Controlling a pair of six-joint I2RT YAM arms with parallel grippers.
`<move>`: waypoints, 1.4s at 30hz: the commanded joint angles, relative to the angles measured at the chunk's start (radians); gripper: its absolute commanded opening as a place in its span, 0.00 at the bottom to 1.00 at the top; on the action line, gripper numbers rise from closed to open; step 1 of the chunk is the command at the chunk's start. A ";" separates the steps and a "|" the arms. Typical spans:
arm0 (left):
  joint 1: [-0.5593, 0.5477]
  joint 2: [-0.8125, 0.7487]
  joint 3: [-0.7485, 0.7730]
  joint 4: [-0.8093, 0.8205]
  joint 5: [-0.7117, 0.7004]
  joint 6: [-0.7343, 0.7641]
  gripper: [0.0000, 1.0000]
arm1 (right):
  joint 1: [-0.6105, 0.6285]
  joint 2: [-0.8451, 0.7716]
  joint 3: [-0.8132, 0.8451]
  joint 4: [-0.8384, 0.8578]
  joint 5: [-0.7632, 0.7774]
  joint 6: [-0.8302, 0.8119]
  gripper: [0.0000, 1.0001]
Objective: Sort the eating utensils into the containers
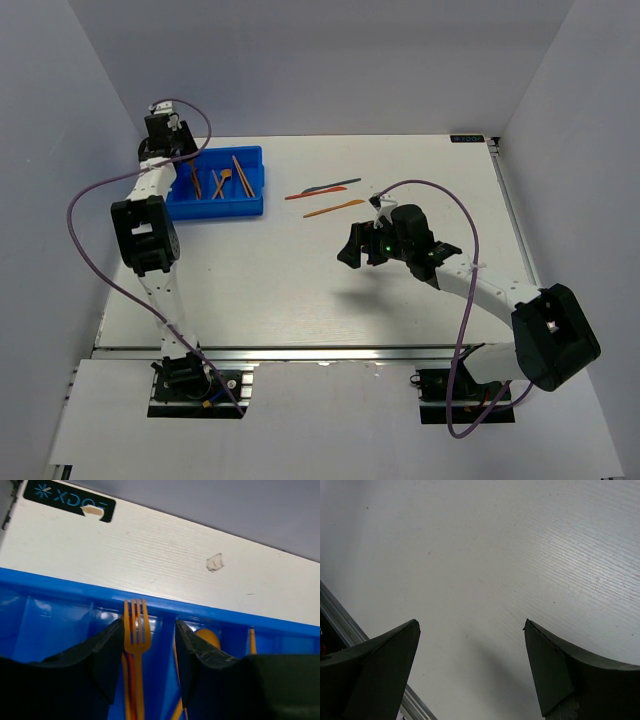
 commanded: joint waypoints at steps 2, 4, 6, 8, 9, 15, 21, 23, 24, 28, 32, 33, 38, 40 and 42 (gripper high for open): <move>-0.015 -0.043 0.044 -0.045 -0.005 0.028 0.58 | 0.001 0.002 0.017 0.033 -0.020 -0.009 0.89; -0.018 -0.056 0.049 -0.057 -0.045 0.025 0.62 | 0.003 0.000 0.015 0.033 -0.018 -0.010 0.89; -0.017 -0.084 0.050 -0.061 -0.055 0.022 0.63 | 0.001 0.000 0.014 0.033 -0.009 -0.010 0.89; -0.020 -0.108 0.040 -0.055 -0.091 0.010 0.64 | 0.001 0.005 0.018 0.028 0.006 -0.015 0.89; -0.020 -0.122 0.035 -0.054 -0.105 0.007 0.64 | 0.001 0.007 0.020 0.025 0.006 -0.015 0.89; -0.025 -0.132 0.010 -0.054 -0.150 0.001 0.64 | 0.001 0.016 0.014 0.037 -0.005 -0.006 0.89; -0.038 -0.061 0.036 -0.074 -0.154 0.001 0.51 | 0.003 0.013 0.011 0.031 0.005 -0.013 0.89; -0.038 -0.050 0.035 -0.072 -0.154 0.001 0.47 | 0.001 0.014 0.011 0.033 0.005 -0.013 0.89; -0.040 -0.046 0.039 -0.072 -0.150 0.001 0.47 | 0.001 0.016 0.014 0.034 0.005 -0.012 0.89; -0.043 -0.036 0.044 -0.069 -0.133 -0.004 0.43 | 0.001 0.025 0.014 0.037 -0.001 -0.012 0.89; -0.048 -0.012 0.056 -0.080 -0.134 -0.004 0.44 | 0.003 0.025 0.014 0.036 -0.003 -0.010 0.89; -0.051 -0.007 0.056 -0.086 -0.142 -0.004 0.44 | 0.001 0.023 0.015 0.036 -0.002 -0.010 0.89; -0.054 0.005 0.056 -0.104 -0.202 -0.002 0.37 | 0.001 0.014 0.011 0.031 0.002 -0.013 0.89; -0.054 0.008 0.058 -0.112 -0.216 0.001 0.36 | 0.003 0.013 0.011 0.033 0.000 -0.015 0.89; -0.054 0.014 0.056 -0.115 -0.214 0.007 0.33 | 0.003 0.011 0.011 0.031 0.002 -0.013 0.89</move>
